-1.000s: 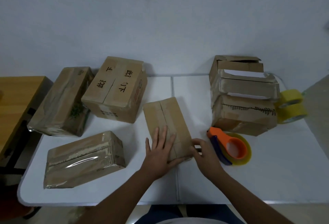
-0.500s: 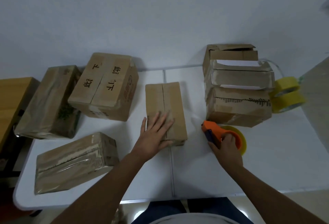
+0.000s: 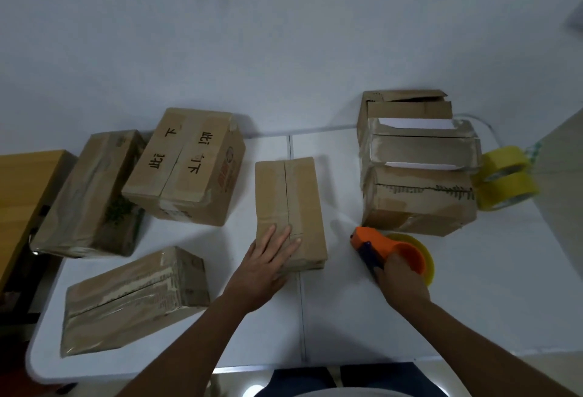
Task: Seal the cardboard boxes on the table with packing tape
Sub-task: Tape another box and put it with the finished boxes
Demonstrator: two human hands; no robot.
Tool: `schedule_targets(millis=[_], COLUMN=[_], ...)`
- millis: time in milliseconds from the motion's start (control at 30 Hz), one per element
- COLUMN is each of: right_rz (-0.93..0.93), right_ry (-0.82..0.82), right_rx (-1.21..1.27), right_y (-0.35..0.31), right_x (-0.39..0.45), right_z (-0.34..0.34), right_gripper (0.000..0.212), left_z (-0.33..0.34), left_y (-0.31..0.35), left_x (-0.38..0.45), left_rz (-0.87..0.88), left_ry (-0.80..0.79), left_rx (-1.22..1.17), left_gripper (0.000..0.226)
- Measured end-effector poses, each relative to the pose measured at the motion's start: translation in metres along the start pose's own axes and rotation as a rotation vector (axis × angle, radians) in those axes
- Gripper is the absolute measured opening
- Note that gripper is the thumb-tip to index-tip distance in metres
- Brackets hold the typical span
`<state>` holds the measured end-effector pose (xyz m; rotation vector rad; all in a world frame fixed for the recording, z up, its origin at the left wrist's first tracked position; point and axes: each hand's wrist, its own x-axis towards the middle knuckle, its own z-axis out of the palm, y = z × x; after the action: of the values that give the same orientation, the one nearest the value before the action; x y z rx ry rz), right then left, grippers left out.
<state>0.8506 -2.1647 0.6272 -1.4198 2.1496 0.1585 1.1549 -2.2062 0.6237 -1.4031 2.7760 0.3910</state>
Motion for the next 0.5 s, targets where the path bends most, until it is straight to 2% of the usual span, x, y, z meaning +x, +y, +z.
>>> schedule_targets(millis=[100, 267, 400, 500], right_rz=[-0.085, -0.140, -0.206, -0.244], right_ry=[-0.020, 0.028, 0.043, 0.080], right_rx=[0.017, 0.415, 0.613, 0.629], right_y=[-0.011, -0.025, -0.026, -0.032], right_x=[-0.009, -0.024, -0.040, -0.046], right_z=[-0.015, -0.043, -0.064, -0.072], right_gripper=[0.025, 0.024, 0.023, 0.037], left_z=[0.001, -0.002, -0.012, -0.029], left_y=[-0.002, -0.007, -0.006, 0.002], left_x=[0.002, 0.014, 0.027, 0.039], left_rz=[-0.007, -0.004, -0.055, -0.119], left_ry=[0.000, -0.007, -0.103, -0.148], left_rx=[0.005, -0.029, -0.100, -0.195], left_gripper=[0.088, 0.087, 0.078, 0.070])
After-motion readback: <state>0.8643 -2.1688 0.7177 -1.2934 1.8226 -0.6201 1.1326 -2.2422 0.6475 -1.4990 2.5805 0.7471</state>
